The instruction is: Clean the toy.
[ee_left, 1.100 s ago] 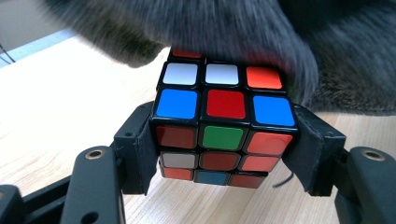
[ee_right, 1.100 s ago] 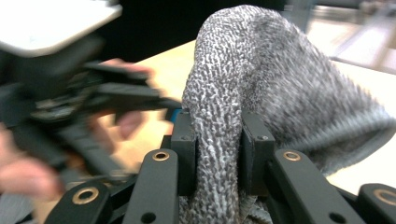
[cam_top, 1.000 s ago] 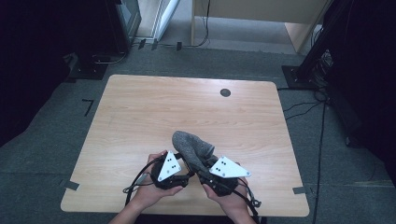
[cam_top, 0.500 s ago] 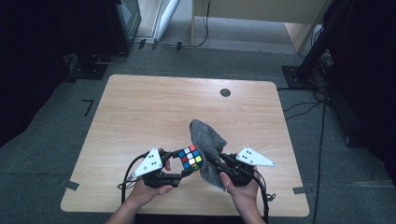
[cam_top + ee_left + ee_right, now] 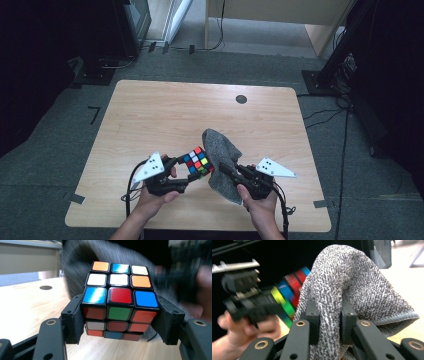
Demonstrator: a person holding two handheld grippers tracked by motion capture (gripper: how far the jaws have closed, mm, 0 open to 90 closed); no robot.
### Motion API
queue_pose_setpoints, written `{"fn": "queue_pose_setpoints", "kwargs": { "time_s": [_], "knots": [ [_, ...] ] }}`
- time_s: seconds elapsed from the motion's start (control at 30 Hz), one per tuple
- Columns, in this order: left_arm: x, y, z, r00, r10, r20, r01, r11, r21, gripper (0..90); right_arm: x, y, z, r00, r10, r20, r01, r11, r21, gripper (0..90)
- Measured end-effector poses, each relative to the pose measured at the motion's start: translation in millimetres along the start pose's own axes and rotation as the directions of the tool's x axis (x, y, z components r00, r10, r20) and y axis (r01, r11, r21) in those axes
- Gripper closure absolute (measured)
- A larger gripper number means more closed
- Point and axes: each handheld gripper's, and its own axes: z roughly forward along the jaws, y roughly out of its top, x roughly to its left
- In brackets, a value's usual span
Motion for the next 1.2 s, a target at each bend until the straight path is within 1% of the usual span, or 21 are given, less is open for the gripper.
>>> {"fn": "queue_pose_setpoints", "kwargs": {
  "time_s": [0.07,0.13,0.2,0.27,0.3,0.37,0.4,0.47,0.53,0.63,0.7,0.77,0.83,0.87,0.9,0.97,1.0,1.07,1.1,1.13,1.2],
  "knots": [
    [3.6,2.1,-3.7,0.9992,-0.039,-0.005,0.039,0.9987,-0.035,34.3,-0.7,-5.0,4.4,0.9999,0.0,0.011,-0.001,1.0,0.019,74.7],
    [3.0,2.6,-3.7,0.9981,-0.062,0.0,0.062,0.9971,-0.044,34.3,4.3,-8.8,10.8,0.9997,-0.026,0.0,0.026,0.999,0.04,74.6],
    [1.3,2.2,-2.5,0.9974,-0.072,0.0,0.072,0.9961,-0.051,34.3,13.4,-11.9,16.7,0.9982,-0.056,-0.024,0.057,0.997,0.056,74.5],
    [2.4,2.0,-2.2,0.9946,-0.103,0.01,0.103,0.9926,-0.064,34.3,20.9,-15.8,21.8,0.9956,-0.082,-0.045,0.085,0.994,0.075,74.5],
    [3.4,1.9,-2.5,0.9932,-0.116,0.01,0.116,0.9909,-0.067,34.3,23.4,-18.0,24.2,0.9939,-0.087,-0.068,0.093,0.991,0.093,74.5],
    [5.1,1.4,-2.2,0.9917,-0.128,0.011,0.128,0.9895,-0.066,34.3,29.4,-23.3,30.2,0.9885,-0.105,-0.109,0.119,0.985,0.128,74.5],
    [5.6,1.0,-2.0,0.9915,-0.13,0.01,0.13,0.9893,-0.066,34.3,32.8,-25.6,32.8,0.9859,-0.117,-0.12,0.134,0.981,0.144,74.5],
    [6.7,1.0,-2.6,0.9907,-0.136,0.008,0.136,0.9886,-0.066,34.3,35.3,-26.6,35.1,0.9833,-0.147,-0.108,0.162,0.975,0.153,74.6],
    [7.2,1.3,-3.4,0.9898,-0.142,0.015,0.142,0.9875,-0.069,34.3,30.5,-23.1,31.9,0.9871,-0.139,-0.078,0.149,0.98,0.132,74.7],
    [4.0,0.8,-1.7,0.991,-0.132,0.02,0.133,0.9894,-0.058,34.3,19.3,-17.6,24.0,0.9951,-0.098,-0.017,0.099,0.992,0.079,75.0],
    [1.6,0.1,0.7,0.9909,-0.133,0.02,0.134,0.9895,-0.054,34.3,20.2,-18.7,24.1,0.9941,-0.108,-0.01,0.109,0.991,0.083,75.0],
    [1.3,0.3,0.9,0.9911,-0.131,0.021,0.132,0.9899,-0.052,34.3,27.1,-24.0,29.3,0.9904,-0.13,-0.046,0.135,0.984,0.113,74.8],
    [2.9,0.7,0.0,0.9909,-0.134,0.013,0.134,0.9894,-0.055,34.3,34.8,-30.0,36.6,0.9812,-0.17,-0.09,0.183,0.971,0.156,74.5],
    [4.5,0.7,-0.9,0.9905,-0.137,0.009,0.137,0.989,-0.055,34.3,36.8,-31.8,38.8,0.9767,-0.183,-0.113,0.2,0.965,0.167,74.3],
    [6.2,0.6,-1.6,0.99,-0.141,0.003,0.141,0.9883,-0.057,34.3,37.5,-32.3,39.5,0.974,-0.188,-0.126,0.208,0.964,0.164,74.1],
    [9.3,0.4,-3.4,0.9887,-0.149,-0.013,0.148,0.9875,-0.054,34.3,33.9,-28.9,37.1,0.975,-0.189,-0.117,0.205,0.968,0.147,74.0],
    [10.3,0.4,-4.2,0.9887,-0.148,-0.022,0.147,0.9879,-0.049,34.3,30.0,-25.8,34.0,0.9792,-0.178,-0.098,0.19,0.973,0.131,74.0],
    [9.8,0.2,-4.3,0.9906,-0.135,-0.017,0.135,0.99,-0.042,34.3,19.4,-19.5,26.5,0.9905,-0.127,-0.051,0.131,0.988,0.086,74.1],
    [8.7,0.4,-3.6,0.9905,-0.137,-0.009,0.136,0.9897,-0.043,34.3,15.2,-17.5,23.9,0.9941,-0.102,-0.037,0.105,0.992,0.069,74.1],
    [7.3,0.6,-2.6,0.9906,-0.137,-0.002,0.136,0.9897,-0.043,34.3,13.2,-17.2,23.1,0.9954,-0.09,-0.033,0.092,0.994,0.065,74.0],
    [4.8,0.5,0.0,0.9921,-0.125,0.003,0.125,0.9914,-0.036,34.3,17.0,-21.6,27.1,0.9923,-0.109,-0.06,0.114,0.99,0.089,73.9]
  ]
}}
